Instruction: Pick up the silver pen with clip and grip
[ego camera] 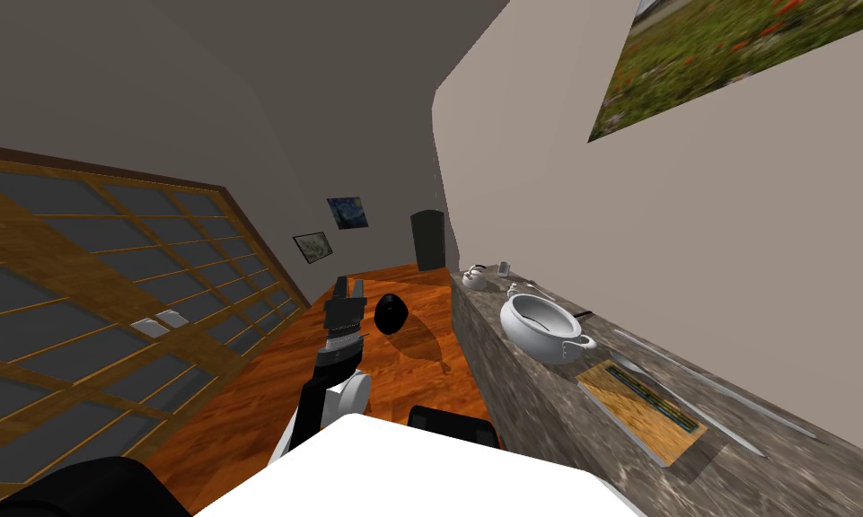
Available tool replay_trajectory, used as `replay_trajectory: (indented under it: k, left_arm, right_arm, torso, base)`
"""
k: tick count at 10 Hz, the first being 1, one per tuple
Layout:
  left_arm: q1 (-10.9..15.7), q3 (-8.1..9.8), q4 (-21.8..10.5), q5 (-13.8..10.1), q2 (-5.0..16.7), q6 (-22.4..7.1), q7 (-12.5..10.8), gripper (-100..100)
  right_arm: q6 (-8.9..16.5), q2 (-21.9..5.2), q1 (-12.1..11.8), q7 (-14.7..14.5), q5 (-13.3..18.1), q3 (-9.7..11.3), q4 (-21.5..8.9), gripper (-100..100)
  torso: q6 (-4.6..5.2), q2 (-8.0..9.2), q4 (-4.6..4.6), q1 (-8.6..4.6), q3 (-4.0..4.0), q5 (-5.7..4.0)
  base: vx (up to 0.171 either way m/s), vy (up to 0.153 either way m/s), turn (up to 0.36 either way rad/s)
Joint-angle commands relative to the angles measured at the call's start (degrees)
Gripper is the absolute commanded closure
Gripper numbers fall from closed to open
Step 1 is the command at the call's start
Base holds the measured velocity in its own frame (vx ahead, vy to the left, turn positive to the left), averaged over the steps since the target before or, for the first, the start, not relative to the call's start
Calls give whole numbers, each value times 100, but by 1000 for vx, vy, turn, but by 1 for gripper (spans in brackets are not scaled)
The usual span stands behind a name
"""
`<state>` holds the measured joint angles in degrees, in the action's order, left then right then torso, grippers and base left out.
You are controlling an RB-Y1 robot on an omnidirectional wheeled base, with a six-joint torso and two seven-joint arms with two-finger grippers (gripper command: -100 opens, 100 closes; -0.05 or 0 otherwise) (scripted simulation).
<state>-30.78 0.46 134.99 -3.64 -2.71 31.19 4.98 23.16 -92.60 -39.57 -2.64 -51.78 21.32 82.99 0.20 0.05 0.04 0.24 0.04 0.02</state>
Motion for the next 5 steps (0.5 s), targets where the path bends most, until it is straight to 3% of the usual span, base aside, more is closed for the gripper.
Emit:
replay_trajectory:
  k: [1, 2, 3, 5]
  left_arm:
    - [0, 0, 0, 0, 0, 0, 0, 0]
    - [0, 0, 0, 0, 0, 0, 0, 0]
    - [0, 0, 0, 0, 0, 0, 0, 0]
    - [-1, 0, 0, 0, 0, 0, 0, 0]
  right_arm:
    - [0, 0, 0, 0, 0, 0, 0, 100]
    - [0, 0, 0, 1, 0, 0, 0, 0]
    - [-286, 248, -182, 287, 286, -108, -287, 100]
    - [-456, 248, -182, 371, 486, -108, -420, 100]
  torso:
    - [0, 0, 0, 0, 0, 0]
    - [0, -1, 0, 0, -1, 0]
    - [-1, -1, 0, 0, -1, 0]
    - [-9, -51, -10, 3, -29, -4]
  base:
    - [0, 0, 0]
    - [0, 0, 0]
    - [109, 48, 29]
    - [104, 39, -2]
